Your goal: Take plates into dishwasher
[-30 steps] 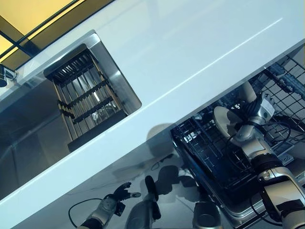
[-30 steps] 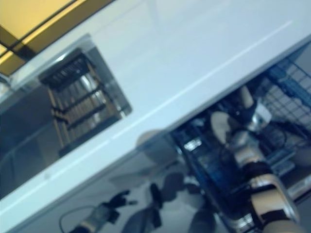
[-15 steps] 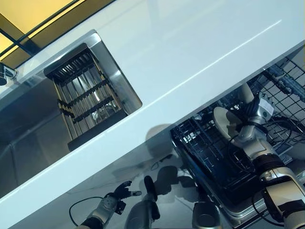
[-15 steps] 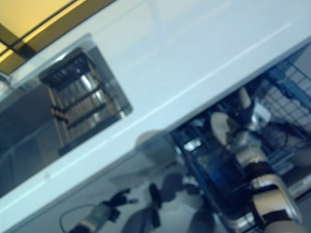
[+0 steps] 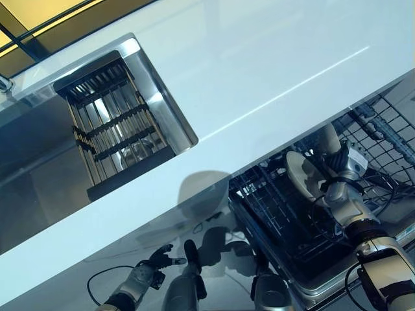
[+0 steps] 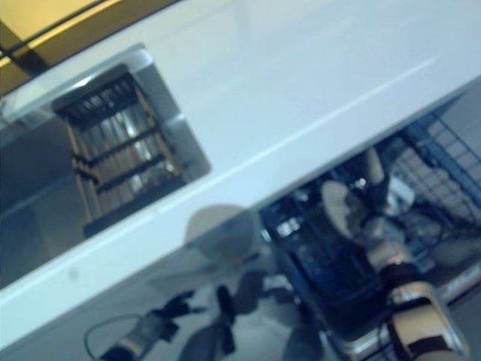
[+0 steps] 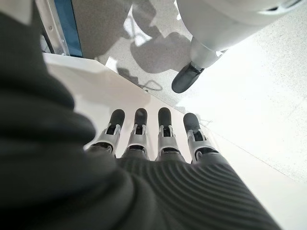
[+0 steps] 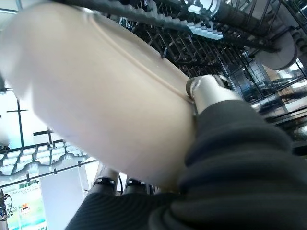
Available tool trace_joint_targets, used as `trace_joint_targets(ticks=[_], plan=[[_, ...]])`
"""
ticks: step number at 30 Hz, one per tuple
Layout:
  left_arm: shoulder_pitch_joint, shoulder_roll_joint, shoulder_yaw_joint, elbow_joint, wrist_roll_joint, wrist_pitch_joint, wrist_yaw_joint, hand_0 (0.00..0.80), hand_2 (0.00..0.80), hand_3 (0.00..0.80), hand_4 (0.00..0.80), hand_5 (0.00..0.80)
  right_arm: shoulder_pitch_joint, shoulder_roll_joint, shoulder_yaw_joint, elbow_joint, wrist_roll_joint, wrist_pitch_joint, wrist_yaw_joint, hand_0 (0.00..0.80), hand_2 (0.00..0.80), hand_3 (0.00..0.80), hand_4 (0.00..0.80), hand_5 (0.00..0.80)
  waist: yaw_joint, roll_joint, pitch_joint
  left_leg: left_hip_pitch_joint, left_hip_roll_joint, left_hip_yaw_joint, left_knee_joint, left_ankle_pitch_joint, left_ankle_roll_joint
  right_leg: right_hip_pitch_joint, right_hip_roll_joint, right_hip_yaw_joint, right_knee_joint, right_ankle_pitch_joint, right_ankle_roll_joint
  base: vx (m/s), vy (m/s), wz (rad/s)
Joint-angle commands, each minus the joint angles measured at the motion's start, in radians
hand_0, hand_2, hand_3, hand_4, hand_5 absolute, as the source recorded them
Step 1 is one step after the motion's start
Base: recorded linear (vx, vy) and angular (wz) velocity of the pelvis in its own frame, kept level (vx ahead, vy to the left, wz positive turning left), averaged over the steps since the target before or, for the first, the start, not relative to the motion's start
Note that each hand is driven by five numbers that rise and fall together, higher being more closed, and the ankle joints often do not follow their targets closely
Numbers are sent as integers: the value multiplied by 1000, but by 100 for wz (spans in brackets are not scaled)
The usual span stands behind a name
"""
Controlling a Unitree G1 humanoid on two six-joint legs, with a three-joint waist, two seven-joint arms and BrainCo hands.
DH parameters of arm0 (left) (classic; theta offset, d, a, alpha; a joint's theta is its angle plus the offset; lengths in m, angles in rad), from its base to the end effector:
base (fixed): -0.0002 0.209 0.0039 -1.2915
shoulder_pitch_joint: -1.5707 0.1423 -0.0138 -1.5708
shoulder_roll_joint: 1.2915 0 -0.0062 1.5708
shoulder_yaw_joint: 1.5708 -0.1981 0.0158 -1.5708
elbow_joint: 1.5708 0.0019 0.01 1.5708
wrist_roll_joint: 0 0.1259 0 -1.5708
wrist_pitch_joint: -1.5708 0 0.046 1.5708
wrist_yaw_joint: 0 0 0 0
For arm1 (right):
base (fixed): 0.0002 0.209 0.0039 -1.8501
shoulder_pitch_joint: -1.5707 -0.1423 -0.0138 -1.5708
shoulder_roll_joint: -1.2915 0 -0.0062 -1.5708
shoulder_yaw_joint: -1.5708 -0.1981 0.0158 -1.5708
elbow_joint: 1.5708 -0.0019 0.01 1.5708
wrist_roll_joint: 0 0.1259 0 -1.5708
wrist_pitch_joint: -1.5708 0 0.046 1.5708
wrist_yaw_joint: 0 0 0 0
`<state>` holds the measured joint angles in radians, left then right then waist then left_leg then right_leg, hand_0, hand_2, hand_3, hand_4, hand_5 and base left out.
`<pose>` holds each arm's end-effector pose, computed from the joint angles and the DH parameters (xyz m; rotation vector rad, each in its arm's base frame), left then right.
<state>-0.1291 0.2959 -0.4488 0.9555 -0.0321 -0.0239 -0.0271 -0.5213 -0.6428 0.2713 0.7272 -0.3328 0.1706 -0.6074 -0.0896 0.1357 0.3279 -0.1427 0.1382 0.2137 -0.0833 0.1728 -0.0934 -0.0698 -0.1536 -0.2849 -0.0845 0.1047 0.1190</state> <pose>0.1471 0.1993 -0.0901 0.4676 0.8564 -0.2880 0.2779 -0.2858 0.0631 -1.1588 0.0803 -0.6157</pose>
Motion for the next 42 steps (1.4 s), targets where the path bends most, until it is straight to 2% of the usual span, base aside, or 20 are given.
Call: trace_joint_targets(ticks=[1, 8, 9, 22, 36, 42], plan=[[-66, 39, 31, 8, 18, 2, 10, 0, 0, 0, 0, 0, 97, 63, 77, 44, -21, -1, 74, 800, 800, 800, 800, 800, 33, -56, 44, 58, 11, 24, 50, -104, -4, -100, 21, 27, 188, -125, -62, 0, 0, 0], [-63, 38, 37, 8, 27, 5, 11, 0, 0, 0, 0, 0, 115, 66, 71, 42, -23, -7, 74, 800, 800, 800, 800, 800, 34, -63, 40, 60, 13, 26, 50, -105, -2, -93, 22, 25, 185, -124, -61, 3, -3, 1], [-58, 42, 47, 14, 37, 2, 11, 0, 0, 0, 0, 0, 144, 65, 62, 36, -23, -21, 73, 800, 800, 800, 800, 800, 35, -75, 36, 64, 16, 27, 51, -106, 0, -85, 24, 22, 184, -124, -60, 23, -23, 4], [-47, 50, 72, 26, 51, -2, 11, 0, 0, 0, 0, 0, 188, 38, 43, -25, -71, -68, 113, 800, 800, 800, 800, 800, 37, -102, 24, 72, 23, 29, 52, -108, 1, -58, 30, 16, 170, -123, -57, 0, 0, 0], [-33, 73, 102, 28, 79, -2, -1, 0, 0, 0, 0, 0, 217, -48, 32, -106, -204, -92, 190, 800, 800, 800, 800, 800, 39, -134, 12, 77, 30, 33, 57, -110, 2, -35, 42, 15, 146, -113, -49, 0, 0, 0], [-29, 87, 112, 27, 83, 1, -5, 0, 0, 0, 0, 0, 244, -88, 7, -119, -209, -111, 203, 800, 800, 800, 800, 800, 40, -146, 11, 77, 34, 32, 58, -110, 3, -30, 46, 12, 142, -112, -47, 0, 0, 0]])
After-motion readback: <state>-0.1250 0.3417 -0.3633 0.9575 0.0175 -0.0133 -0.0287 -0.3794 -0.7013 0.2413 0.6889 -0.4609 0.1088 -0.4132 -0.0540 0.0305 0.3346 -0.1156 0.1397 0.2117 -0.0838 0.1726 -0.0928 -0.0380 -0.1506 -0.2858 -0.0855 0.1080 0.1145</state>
